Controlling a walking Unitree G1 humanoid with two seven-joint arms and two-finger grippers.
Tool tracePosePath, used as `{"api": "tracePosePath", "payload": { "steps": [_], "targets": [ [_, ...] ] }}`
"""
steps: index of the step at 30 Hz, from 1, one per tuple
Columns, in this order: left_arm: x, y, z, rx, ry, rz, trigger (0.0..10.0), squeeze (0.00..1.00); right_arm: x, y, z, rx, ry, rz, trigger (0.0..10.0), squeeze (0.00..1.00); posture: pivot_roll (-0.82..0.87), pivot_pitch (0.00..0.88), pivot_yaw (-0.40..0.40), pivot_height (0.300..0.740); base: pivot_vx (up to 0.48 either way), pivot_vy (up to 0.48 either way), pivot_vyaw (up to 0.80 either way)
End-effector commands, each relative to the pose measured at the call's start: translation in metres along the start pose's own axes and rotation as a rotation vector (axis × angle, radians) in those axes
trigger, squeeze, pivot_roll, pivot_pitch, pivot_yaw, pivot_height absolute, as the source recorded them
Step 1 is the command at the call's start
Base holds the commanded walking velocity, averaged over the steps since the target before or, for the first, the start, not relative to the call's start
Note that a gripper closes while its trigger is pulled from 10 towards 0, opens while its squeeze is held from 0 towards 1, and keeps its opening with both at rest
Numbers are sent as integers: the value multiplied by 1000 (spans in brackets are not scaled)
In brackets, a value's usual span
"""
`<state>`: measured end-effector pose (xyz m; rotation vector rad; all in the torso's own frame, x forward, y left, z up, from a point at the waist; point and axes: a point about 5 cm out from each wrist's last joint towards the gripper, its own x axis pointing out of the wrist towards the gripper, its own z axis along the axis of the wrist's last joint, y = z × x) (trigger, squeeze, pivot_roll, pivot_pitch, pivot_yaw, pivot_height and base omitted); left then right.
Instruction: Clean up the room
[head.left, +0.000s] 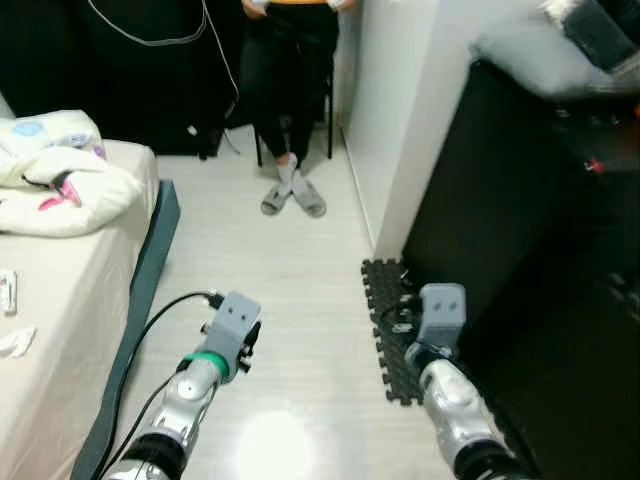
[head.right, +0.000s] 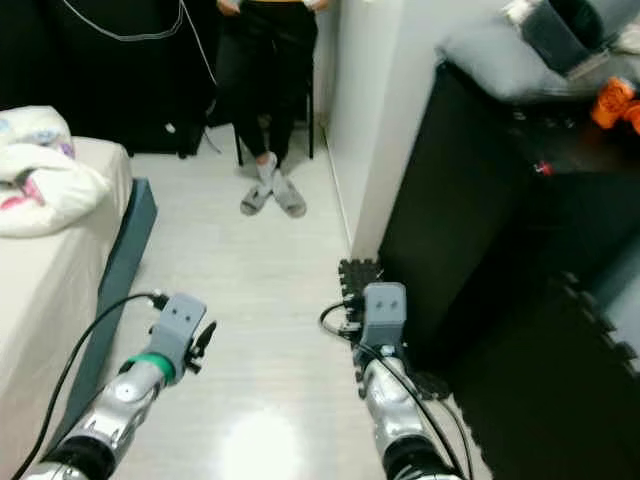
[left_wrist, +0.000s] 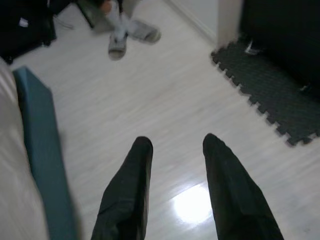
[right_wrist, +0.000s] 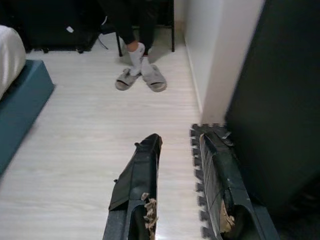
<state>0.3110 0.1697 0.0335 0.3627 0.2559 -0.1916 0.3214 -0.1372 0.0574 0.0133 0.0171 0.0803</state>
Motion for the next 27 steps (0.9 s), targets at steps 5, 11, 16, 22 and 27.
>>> {"api": "tracePosePath", "payload": {
  "steps": [5,11,16,22,27],
  "targets": [
    [2,-11,3,-1,-6,-26,10000,0,-6,-10,-8,-6,33,-25,10000,0,48,61,50,740,472,0,0],
    [2,-13,3,-1,-8,-34,10000,0,-8,-11,-9,5,33,-32,10000,0,46,68,52,740,469,0,0],
    [3,-14,3,0,-7,-35,10000,0,-9,-12,-10,2,36,-34,10000,0,46,68,52,740,469,0,0],
    [2,-14,1,11,0,-38,10000,0,-9,-12,-11,6,40,-24,10000,0,44,74,51,740,469,0,0],
    [0,-13,-2,34,11,-57,10000,0,-10,-11,-13,11,51,0,10000,0,44,74,51,740,469,0,0]
  ]
}}
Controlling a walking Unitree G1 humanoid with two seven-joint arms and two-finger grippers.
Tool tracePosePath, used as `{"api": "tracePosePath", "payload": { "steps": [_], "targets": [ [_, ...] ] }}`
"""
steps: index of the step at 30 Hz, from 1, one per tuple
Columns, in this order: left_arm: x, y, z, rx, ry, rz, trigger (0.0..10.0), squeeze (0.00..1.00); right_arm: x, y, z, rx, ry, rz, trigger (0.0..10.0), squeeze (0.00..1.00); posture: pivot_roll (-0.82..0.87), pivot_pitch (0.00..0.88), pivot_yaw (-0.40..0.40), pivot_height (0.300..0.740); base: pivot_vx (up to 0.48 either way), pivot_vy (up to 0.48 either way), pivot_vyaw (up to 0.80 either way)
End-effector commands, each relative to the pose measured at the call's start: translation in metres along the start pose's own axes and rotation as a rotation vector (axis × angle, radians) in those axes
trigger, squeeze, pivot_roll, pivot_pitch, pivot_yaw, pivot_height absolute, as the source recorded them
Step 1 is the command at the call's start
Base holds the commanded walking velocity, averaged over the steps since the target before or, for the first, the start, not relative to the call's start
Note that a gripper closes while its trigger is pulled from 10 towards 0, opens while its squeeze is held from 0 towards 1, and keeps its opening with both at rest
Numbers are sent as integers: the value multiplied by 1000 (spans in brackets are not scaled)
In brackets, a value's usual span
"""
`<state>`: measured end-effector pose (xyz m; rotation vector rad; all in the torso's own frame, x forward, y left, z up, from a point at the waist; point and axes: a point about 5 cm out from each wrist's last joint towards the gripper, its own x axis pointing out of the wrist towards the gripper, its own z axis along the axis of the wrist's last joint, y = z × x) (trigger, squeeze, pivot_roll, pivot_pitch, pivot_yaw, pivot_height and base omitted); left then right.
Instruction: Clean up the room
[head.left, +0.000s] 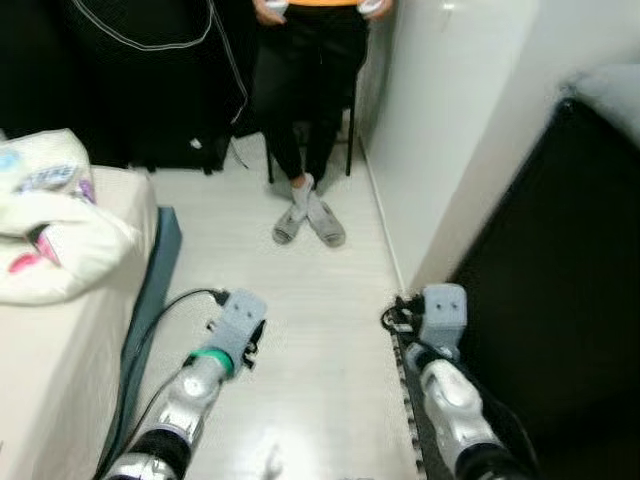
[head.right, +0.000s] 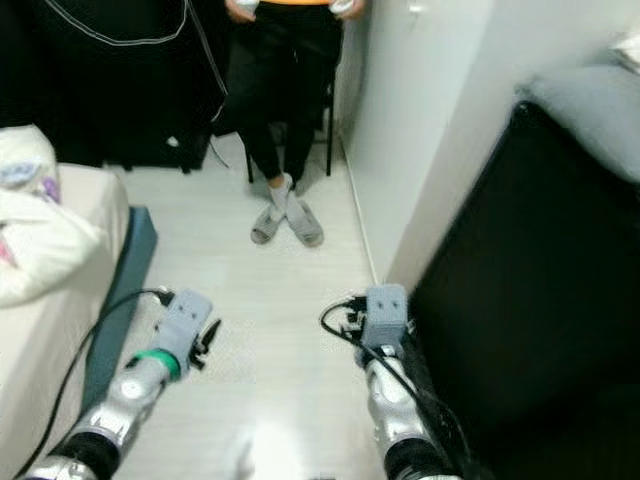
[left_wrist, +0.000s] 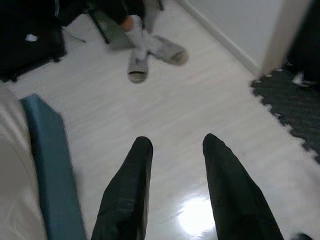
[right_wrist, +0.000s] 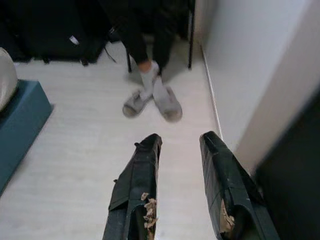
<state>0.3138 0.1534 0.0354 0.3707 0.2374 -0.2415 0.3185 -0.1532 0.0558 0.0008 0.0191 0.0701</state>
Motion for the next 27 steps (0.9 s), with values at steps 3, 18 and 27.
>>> {"api": "tracePosePath", "payload": {
  "steps": [3,18,27],
  "targets": [
    [-7,0,-14,34,45,-32,10000,0,-8,4,-14,-6,62,42,10000,0,44,74,51,740,469,0,0],
    [-1,-5,-6,-25,48,-41,10000,0,-8,-3,-11,-87,56,38,10000,0,38,79,47,740,218,0,447],
    [3,-9,1,-55,47,-69,10000,0,-9,-3,-12,-94,59,54,10000,0,32,75,48,740,0,0,765]
  ]
}}
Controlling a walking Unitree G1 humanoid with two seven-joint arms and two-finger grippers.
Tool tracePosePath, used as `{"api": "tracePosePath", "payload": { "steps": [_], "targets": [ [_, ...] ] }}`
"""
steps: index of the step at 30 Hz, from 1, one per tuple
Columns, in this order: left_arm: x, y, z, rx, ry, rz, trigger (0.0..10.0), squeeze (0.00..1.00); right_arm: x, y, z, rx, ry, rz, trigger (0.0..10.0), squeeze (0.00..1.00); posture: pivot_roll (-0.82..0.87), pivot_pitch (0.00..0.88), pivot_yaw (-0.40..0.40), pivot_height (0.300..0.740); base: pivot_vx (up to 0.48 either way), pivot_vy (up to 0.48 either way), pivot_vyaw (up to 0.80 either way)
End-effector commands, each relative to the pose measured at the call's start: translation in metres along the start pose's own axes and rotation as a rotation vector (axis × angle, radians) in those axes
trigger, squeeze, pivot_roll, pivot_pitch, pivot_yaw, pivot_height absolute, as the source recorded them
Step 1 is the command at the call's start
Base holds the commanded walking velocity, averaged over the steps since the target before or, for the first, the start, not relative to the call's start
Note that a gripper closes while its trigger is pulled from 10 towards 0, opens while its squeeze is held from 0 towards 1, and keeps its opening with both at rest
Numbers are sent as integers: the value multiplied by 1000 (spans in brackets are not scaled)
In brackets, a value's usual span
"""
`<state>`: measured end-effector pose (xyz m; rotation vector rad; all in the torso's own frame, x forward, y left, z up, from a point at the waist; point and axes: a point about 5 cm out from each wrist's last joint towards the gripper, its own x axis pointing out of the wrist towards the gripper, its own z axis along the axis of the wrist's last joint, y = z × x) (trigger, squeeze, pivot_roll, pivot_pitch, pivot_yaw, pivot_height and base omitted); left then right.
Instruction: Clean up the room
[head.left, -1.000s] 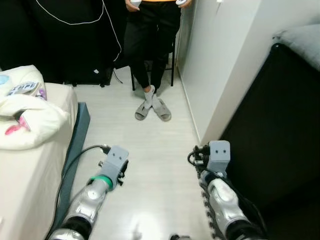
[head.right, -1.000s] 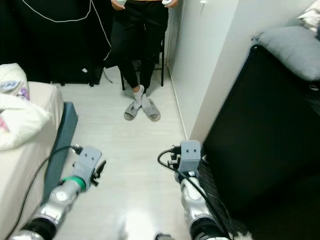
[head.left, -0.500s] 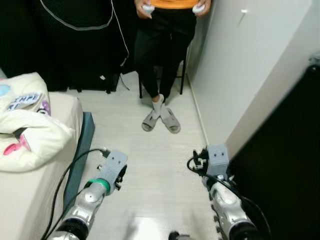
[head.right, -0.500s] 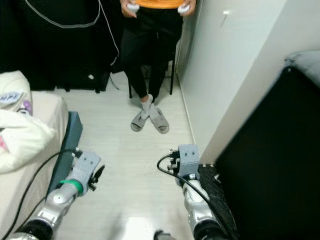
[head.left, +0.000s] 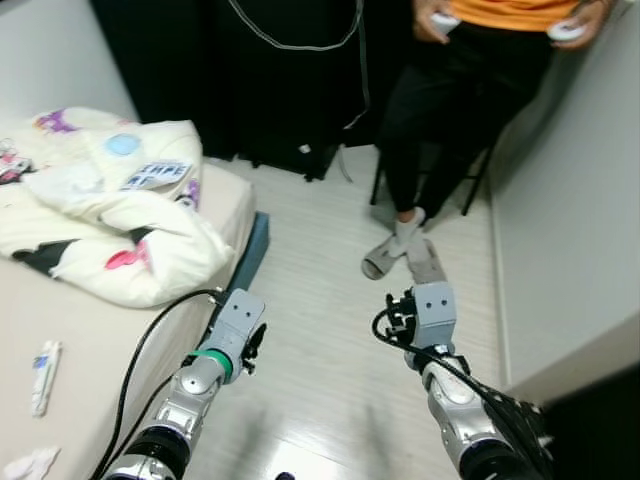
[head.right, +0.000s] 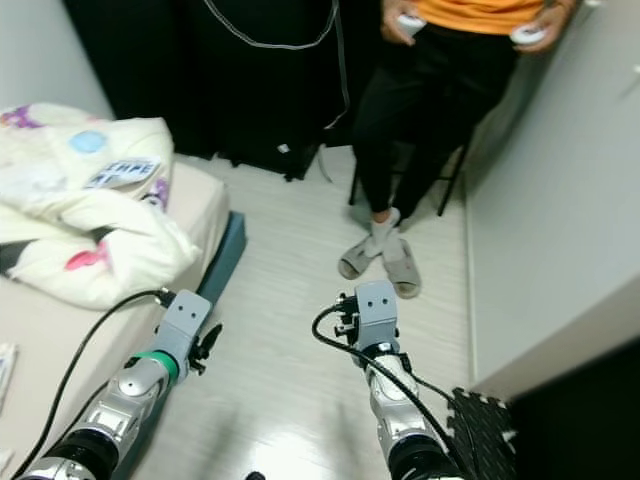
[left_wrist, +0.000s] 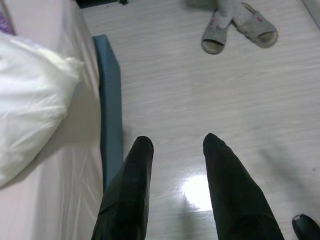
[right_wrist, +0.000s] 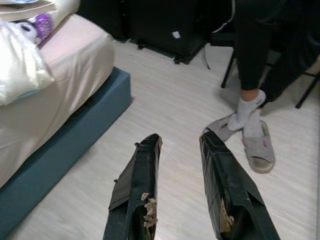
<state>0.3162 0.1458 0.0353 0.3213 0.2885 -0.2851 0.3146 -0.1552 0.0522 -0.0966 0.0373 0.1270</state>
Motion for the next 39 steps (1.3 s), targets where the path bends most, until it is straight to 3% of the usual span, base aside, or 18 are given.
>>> {"api": "tracePosePath", "payload": {
  "steps": [1,10,12,14,23,26,39],
  "targets": [
    [-1,-2,-3,-7,12,-12,10000,0,-5,-1,-9,4,37,0,10000,0,32,75,48,740,0,0,769],
    [0,-6,0,19,-5,-35,10000,0,-6,-2,-6,39,10,6,10000,0,21,60,50,740,0,0,761],
    [0,-6,0,19,-3,-35,10000,0,-6,-3,-6,27,9,2,10000,0,21,60,50,740,0,0,712],
    [0,-5,0,18,0,-35,10000,0,-6,-5,-7,-58,28,-7,10000,0,19,54,51,740,0,0,763],
    [1,-6,2,21,-3,-32,10000,0,-5,-6,-5,18,14,-15,10000,0,20,57,50,740,0,0,553],
    [1,-7,2,21,-4,-31,10000,0,-6,-4,-6,-35,24,5,10000,0,17,58,47,740,0,0,233],
    [2,-9,2,20,2,-35,10000,0,-5,-1,-3,-46,3,43,10000,0,11,58,42,740,0,0,700]
  ]
}}
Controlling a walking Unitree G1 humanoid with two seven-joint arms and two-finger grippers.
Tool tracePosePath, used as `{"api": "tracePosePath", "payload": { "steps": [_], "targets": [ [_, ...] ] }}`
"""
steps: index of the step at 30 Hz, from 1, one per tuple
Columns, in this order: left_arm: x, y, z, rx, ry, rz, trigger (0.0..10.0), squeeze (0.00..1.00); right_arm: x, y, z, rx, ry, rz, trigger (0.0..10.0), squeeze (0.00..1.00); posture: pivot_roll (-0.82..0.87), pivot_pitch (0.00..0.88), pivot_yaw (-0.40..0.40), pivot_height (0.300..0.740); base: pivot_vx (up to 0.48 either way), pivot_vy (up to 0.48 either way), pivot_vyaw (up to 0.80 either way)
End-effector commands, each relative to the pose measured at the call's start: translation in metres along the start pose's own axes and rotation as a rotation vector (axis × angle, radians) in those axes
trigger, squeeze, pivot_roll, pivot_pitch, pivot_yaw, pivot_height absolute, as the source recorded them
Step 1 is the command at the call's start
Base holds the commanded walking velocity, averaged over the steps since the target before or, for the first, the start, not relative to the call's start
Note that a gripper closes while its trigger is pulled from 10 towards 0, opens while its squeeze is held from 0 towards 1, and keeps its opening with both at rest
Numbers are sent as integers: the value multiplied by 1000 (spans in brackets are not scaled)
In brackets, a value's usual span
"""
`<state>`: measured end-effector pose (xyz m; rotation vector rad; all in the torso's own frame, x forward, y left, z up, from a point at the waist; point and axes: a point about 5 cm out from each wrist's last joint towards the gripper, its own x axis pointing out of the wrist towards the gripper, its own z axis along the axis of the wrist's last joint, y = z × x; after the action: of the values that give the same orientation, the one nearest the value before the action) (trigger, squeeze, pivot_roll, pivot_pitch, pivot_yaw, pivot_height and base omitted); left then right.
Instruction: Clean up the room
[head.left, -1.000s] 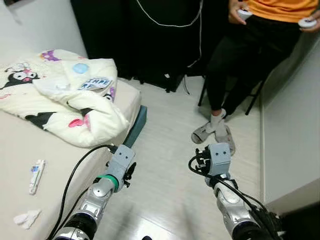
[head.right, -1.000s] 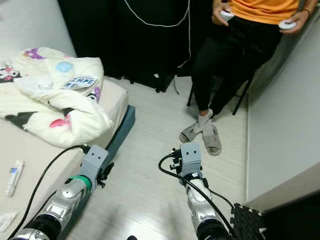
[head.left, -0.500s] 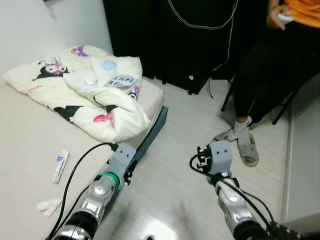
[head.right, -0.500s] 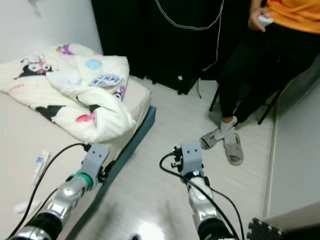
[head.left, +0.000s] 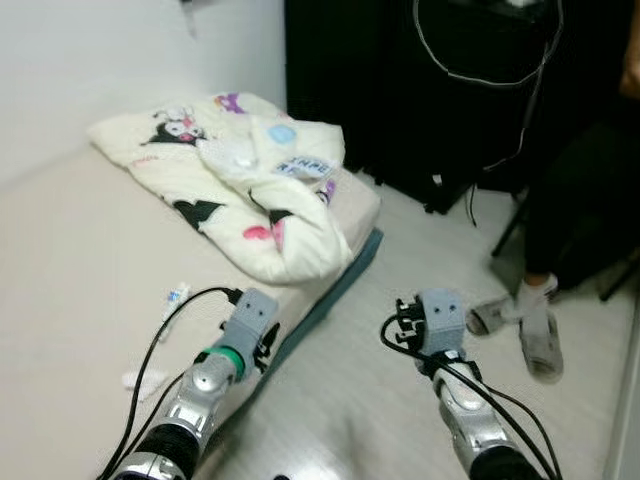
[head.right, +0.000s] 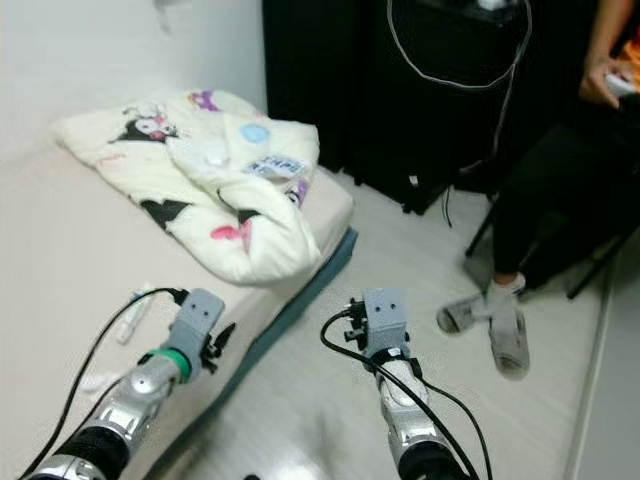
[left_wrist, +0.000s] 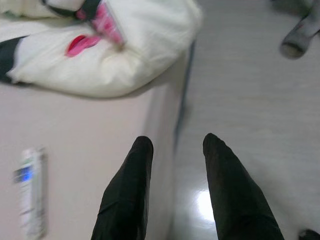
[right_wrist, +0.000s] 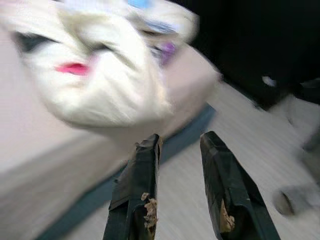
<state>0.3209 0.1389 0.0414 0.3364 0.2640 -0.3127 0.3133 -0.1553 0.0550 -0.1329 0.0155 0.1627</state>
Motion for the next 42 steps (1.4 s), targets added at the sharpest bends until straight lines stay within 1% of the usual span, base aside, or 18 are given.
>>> {"api": "tracePosePath", "payload": {
  "steps": [1,24,36,38,42],
  "targets": [
    [-1,-6,-6,-3,27,-13,10000,0,-4,0,-6,-9,25,11,10000,0,11,58,42,740,0,0,694],
    [0,-7,-5,-3,25,-17,10000,0,-5,5,-7,9,23,39,10000,0,10,58,47,740,0,0,690],
    [1,-6,-2,1,15,-20,10000,0,-5,5,-5,39,14,29,10000,0,10,55,51,740,0,0,679],
    [1,-7,-1,4,6,-24,10000,0,-5,4,-5,54,11,27,10000,0,10,55,51,740,0,0,0],
    [1,-8,2,13,-18,-29,10000,0,-5,4,-4,83,0,17,10000,0,10,55,51,740,450,0,0]
  ]
}}
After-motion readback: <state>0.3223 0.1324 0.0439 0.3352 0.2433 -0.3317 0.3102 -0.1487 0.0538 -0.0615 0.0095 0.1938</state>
